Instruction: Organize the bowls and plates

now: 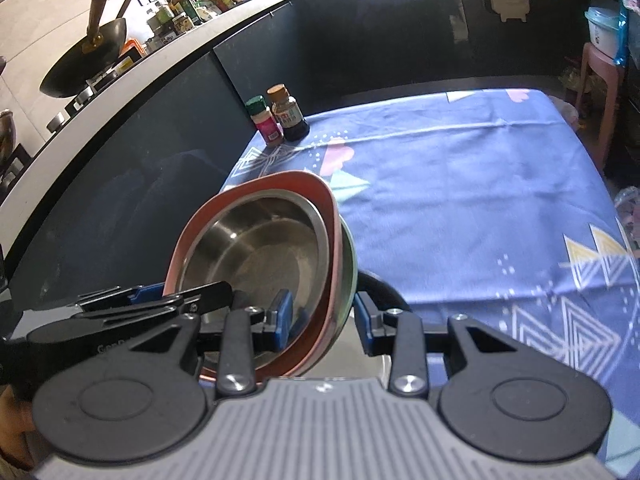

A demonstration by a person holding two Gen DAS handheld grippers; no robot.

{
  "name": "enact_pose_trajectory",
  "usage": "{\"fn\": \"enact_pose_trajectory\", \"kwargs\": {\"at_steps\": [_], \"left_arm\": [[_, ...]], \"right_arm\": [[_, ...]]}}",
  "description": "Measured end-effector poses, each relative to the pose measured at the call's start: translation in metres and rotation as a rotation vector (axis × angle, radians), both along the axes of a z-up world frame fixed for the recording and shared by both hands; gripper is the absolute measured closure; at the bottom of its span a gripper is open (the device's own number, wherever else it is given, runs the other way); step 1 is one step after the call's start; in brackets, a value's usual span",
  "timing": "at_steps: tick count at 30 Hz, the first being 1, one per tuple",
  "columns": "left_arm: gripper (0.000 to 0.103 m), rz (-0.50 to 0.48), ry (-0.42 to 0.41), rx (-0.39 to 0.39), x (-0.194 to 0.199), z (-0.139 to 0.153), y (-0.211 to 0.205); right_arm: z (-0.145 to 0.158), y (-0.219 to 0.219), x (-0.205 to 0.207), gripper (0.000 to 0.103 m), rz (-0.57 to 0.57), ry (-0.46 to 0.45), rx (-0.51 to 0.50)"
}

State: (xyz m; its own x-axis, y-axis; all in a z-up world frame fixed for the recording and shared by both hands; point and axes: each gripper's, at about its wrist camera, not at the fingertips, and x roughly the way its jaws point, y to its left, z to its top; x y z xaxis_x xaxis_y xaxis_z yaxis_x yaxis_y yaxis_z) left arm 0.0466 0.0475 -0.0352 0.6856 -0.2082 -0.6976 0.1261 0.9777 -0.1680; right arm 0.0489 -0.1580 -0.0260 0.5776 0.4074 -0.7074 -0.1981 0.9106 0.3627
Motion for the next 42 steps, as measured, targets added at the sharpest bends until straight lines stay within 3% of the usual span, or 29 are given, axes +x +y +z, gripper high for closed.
{"fn": "enact_pose_trajectory", "kwargs": {"at_steps": [20,33,35,37,42], "left_arm": [[0.059,-0.037,0.103,0.017,-0.007,-0.035,-0.021],[0.055,-0.053,0.102,0.023,-0.005,-0.037,-0.023],[0.053,-0.054,0.103,0.013,-0.005,-0.038,-0.022],[0.050,-0.049,0.095,-0.002,-0.006,-0.035,-0.019],[0.046,-0.019,0.057,-0.035,-0.011,-0.024,-0.007]], "right_arm": [[-0.035,-0.018,-0.021,0.043,-0.038,0.092,0.009],[-0.039,-0.025,-0.019,0.041,-0.034,0.119,0.053],[-0.039,-0.027,-0.020,0.039,-0.033,0.124,0.065],[-0.034,-0.031,-0.021,0.029,-0.042,0.102,0.087],[-0.018,-0.040,-0.028,0.026,-0.066,0.037,0.093]]}}
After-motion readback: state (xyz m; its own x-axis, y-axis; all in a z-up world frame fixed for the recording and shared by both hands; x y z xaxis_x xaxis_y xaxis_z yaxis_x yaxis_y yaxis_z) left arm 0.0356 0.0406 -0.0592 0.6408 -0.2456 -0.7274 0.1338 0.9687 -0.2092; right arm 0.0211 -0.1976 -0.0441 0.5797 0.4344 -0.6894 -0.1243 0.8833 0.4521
